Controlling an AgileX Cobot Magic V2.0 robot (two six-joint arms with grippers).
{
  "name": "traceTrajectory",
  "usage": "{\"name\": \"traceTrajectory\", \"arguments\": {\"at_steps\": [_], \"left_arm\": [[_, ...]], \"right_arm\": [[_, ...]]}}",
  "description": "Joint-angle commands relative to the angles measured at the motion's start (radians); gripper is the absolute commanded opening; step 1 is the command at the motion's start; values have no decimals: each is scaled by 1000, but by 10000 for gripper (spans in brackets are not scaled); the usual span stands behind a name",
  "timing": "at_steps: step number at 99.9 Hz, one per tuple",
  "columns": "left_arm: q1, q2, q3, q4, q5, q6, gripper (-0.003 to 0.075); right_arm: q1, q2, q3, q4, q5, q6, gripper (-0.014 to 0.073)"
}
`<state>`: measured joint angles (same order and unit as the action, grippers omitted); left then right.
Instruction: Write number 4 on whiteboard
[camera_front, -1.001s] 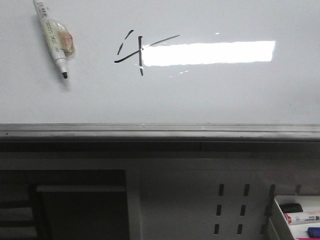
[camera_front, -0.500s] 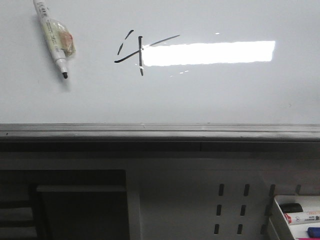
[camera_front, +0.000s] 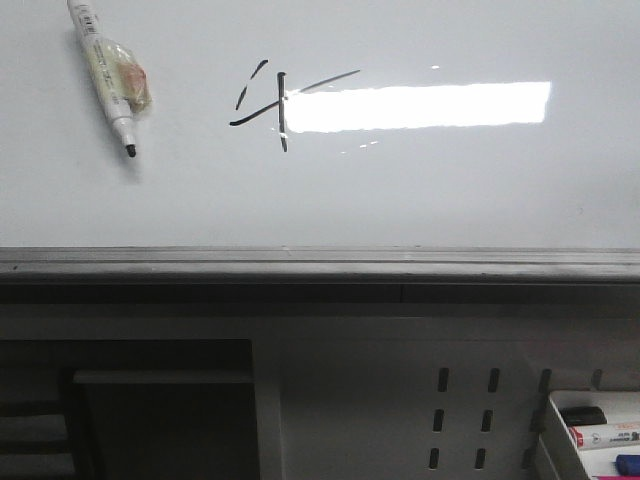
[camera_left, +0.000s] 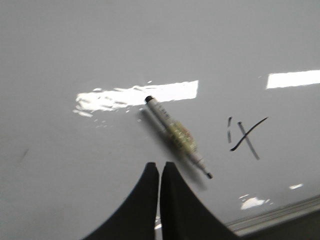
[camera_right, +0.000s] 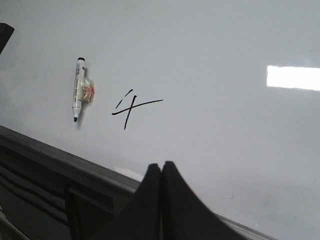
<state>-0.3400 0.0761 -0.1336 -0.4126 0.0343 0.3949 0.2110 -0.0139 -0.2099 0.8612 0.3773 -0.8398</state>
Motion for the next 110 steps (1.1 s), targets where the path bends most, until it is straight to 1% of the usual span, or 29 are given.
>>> {"name": "traceTrajectory", "arguments": {"at_steps": [1,16,29,35,41,52,65,110], "left_arm": [[67,11,-7,167,-58,-164,-20],[131,-48,63,290,-95,-285,-20],[166,-109,128,331,-97,-308,-20],[183,-110,161,331,-127,-313,-20],[194,-110,161,337,-95,-327,-20],[190,-110,161,341,-100,-327,-20],[184,-110,159,335,-64,-327,-20],[185,-110,159,335,-64,-327,-20]], "right_arm": [[-8,-8,-24,25,-60,-9,-66],[-8,-8,-24,25,-60,-9,-66],[-8,-8,-24,25,-60,-9,-66],[-8,-8,-24,25,-60,-9,-66],[-8,-8,-24,25,-58,-9,-66],[-8,-8,-24,25,-58,-9,-66],[-8,-8,-24,25,-55,-9,-66],[-8,-8,-24,25,-55,-9,-66]]}}
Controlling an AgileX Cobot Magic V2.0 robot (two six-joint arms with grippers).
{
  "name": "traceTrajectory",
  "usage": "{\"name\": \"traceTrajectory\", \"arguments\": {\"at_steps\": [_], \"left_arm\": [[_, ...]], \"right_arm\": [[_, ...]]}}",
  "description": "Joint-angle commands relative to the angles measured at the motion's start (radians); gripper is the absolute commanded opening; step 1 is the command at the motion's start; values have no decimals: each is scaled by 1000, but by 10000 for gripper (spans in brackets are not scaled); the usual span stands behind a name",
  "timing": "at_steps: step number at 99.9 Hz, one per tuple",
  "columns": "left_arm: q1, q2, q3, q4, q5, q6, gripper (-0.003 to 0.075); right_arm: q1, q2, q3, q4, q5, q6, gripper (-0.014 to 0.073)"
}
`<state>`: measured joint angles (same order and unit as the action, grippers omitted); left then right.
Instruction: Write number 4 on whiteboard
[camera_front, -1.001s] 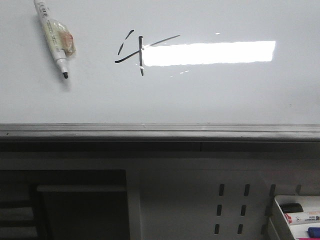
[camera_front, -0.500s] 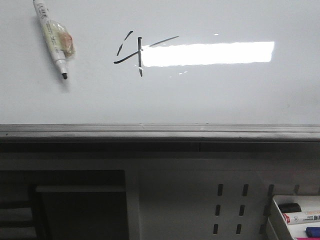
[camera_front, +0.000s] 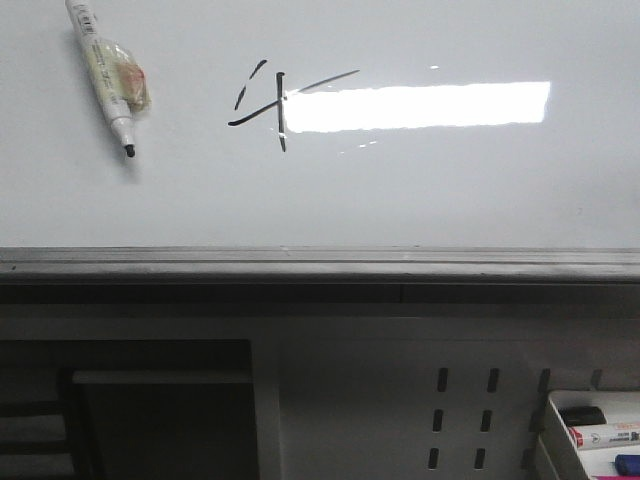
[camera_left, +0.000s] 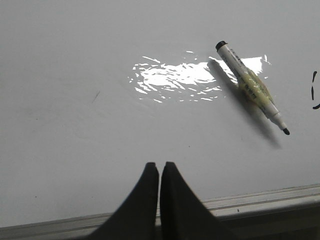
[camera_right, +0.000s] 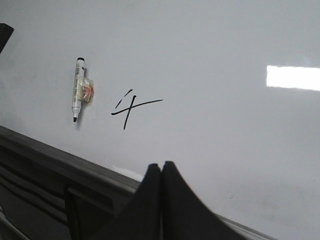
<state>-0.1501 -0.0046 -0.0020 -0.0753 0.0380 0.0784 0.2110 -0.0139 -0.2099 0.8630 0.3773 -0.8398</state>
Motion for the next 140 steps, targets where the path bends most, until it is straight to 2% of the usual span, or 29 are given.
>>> {"name": "traceTrajectory", "arguments": {"at_steps": [1,41,55,61,76,86,110,129,134,140], "left_arm": [[-4,-29,28,-2,-68,-10,-20],[-4,-29,28,-2,-68,-10,-20],[-4,-29,28,-2,-68,-10,-20],[-4,-27,28,-2,-68,-10,-20],[-4,-28,28,-2,-68,-10,-20],[-4,-28,28,-2,-68,-10,-20],[-4,-28,28,-2,-68,-10,-20],[-4,-28,28,-2,-68,-10,-20],[-4,-28,28,-2,-68,-10,-20],[-4,-28,28,-2,-68,-10,-20]], "right_arm": [[-8,-8,-24,23,-55,-9,-66],[-8,-8,-24,23,-55,-9,-66],[-8,-8,-16,13,-105,-9,-66],[-15,-8,-7,-89,-130,42,-66],[-68,-8,5,-532,-186,460,-66],[-111,-8,21,-720,-191,572,-66],[-196,-8,113,-821,-207,582,-66],[-196,-16,242,-854,-404,605,-66],[-196,-16,239,-854,-350,608,-66],[-196,-16,239,-854,-350,608,-66]]}}
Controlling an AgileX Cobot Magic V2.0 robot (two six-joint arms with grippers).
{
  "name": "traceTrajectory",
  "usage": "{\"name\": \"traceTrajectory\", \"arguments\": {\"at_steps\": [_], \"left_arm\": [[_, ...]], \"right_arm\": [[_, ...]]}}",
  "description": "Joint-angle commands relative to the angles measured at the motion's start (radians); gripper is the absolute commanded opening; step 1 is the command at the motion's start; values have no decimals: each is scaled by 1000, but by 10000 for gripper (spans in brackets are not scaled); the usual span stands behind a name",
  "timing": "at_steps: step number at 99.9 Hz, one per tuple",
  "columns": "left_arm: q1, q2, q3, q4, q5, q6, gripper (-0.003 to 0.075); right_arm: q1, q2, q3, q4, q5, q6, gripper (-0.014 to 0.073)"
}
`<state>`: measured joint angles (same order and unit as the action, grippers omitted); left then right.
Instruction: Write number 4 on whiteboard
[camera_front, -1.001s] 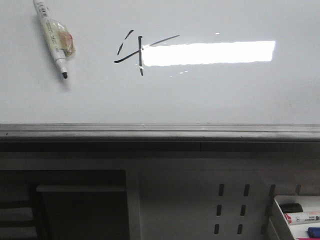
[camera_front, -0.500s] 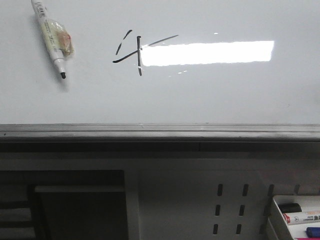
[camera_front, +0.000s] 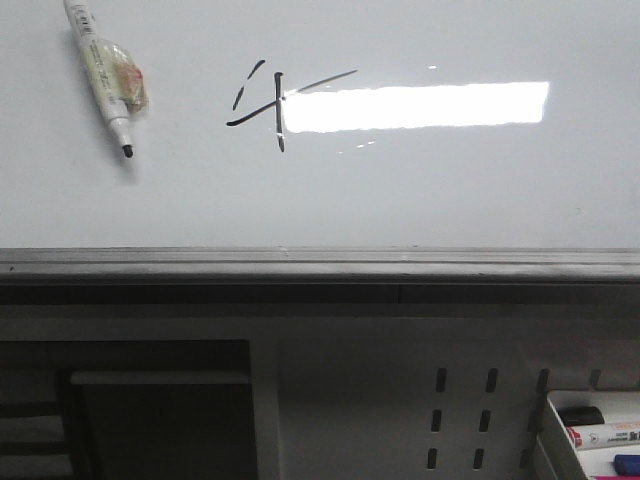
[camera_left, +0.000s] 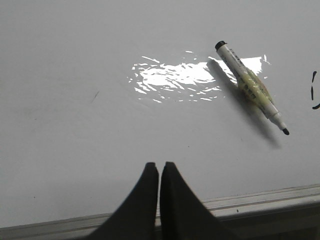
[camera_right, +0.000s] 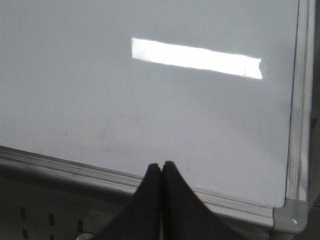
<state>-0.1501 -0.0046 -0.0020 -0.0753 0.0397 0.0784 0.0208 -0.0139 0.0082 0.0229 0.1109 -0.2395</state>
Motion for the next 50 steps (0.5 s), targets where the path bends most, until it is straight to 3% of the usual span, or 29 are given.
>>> {"name": "traceTrajectory", "arguments": {"at_steps": [1,50], "left_arm": [[-4,-28,28,-2,-69,-10,-20],[-4,-28,28,-2,-69,-10,-20]], "right_arm": [[-6,-16,21,-18,-83,8,-66],[-6,-16,21,-31,-96,8,-66]]}}
